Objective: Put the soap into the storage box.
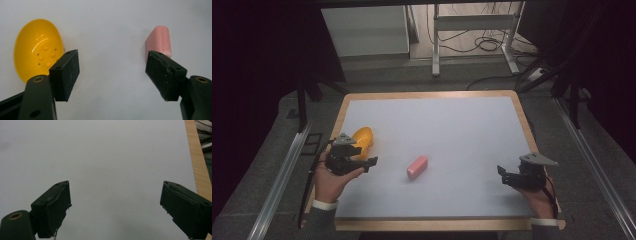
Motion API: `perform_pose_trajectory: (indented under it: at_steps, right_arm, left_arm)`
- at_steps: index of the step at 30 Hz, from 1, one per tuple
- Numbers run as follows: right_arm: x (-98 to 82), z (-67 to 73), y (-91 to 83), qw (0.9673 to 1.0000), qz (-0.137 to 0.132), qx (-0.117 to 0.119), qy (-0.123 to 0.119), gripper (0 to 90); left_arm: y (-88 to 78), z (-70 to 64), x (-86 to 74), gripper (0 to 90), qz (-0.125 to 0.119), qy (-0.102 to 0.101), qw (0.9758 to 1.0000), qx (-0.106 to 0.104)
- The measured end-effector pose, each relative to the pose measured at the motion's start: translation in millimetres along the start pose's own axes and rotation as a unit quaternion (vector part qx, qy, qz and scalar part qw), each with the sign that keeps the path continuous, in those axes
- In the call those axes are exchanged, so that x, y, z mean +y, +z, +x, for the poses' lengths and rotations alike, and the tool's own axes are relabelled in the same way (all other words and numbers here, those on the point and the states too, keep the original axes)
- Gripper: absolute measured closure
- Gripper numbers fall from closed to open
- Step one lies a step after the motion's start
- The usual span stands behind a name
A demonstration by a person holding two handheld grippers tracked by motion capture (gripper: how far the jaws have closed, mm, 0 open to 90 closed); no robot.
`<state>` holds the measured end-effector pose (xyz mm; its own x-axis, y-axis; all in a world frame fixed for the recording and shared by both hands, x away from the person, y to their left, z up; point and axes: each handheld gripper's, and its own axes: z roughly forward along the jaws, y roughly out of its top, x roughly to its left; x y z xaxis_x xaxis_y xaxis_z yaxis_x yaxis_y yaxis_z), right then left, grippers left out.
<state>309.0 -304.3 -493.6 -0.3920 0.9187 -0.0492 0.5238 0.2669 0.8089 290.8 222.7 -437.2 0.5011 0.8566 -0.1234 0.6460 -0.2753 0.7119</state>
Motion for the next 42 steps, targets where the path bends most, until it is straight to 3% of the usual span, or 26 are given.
perform_pose_trajectory:
  at_steps: [3, 22, 36, 42]
  right_arm:
    - [-0.1, 0.2, -0.4, 1.0, 0.0, -0.002, -0.001, 9.4]
    - [-2.5, -0.9, 1.0, 0.9999, 0.007, -0.009, -0.004, 9.4]
    - [-2.5, -2.2, -0.5, 0.9999, 0.005, -0.015, -0.002, 9.3]
    - [-3.0, -2.9, -1.7, 0.9999, 0.004, -0.015, -0.001, 9.3]
  left_arm:
    - [4.5, -4.3, 3.2, 27.5, 0.004, 0.011, 0.9999, 0.0]
    - [22.2, -20.5, 20.1, 26.0, 0.025, 0.034, 0.999, -0.01]
    - [33.3, -44.5, 37.2, 26.2, 0.028, 0.063, 0.9974, -0.021]
    - [40.4, -51.8, 43.4, 26.2, 0.041, 0.072, 0.9962, -0.027]
